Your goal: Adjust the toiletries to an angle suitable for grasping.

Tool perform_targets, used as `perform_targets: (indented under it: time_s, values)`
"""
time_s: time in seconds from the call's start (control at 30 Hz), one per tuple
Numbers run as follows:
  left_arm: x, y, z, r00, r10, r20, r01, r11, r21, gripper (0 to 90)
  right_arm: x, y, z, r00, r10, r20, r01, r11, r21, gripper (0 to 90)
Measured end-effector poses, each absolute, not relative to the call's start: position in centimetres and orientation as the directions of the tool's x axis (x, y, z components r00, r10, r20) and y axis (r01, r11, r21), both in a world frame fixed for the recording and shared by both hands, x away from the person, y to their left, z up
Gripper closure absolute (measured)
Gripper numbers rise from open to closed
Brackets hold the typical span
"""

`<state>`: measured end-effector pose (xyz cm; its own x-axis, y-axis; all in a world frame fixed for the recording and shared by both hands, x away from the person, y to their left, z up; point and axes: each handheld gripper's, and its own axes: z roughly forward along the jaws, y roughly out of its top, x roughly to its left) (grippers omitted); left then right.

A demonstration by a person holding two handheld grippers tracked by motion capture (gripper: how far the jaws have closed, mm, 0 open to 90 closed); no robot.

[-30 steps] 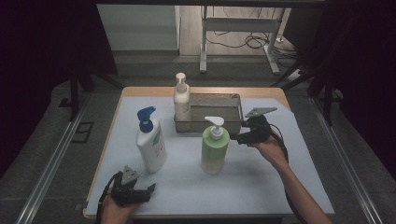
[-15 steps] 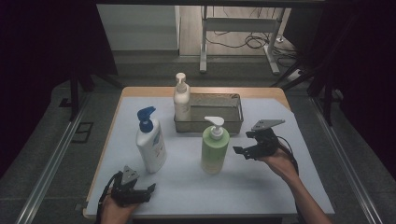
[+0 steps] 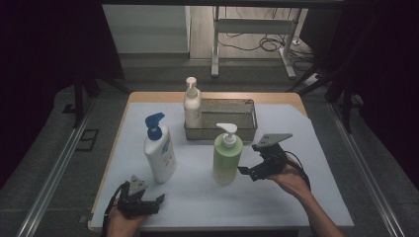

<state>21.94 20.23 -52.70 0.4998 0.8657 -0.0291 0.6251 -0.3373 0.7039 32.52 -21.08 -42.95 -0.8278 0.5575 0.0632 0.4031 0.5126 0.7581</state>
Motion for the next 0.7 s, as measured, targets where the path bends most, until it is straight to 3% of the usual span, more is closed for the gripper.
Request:
perform_targets:
  time_s: [0.7]
  values:
    - [22.0,20.3,-52.7,0.502,0.864,-0.026,0.623,-0.341,0.704,10.6,32.8,-16.8,-42.5,-0.855,0.514,0.065,0.369,0.516,0.773,0.4]
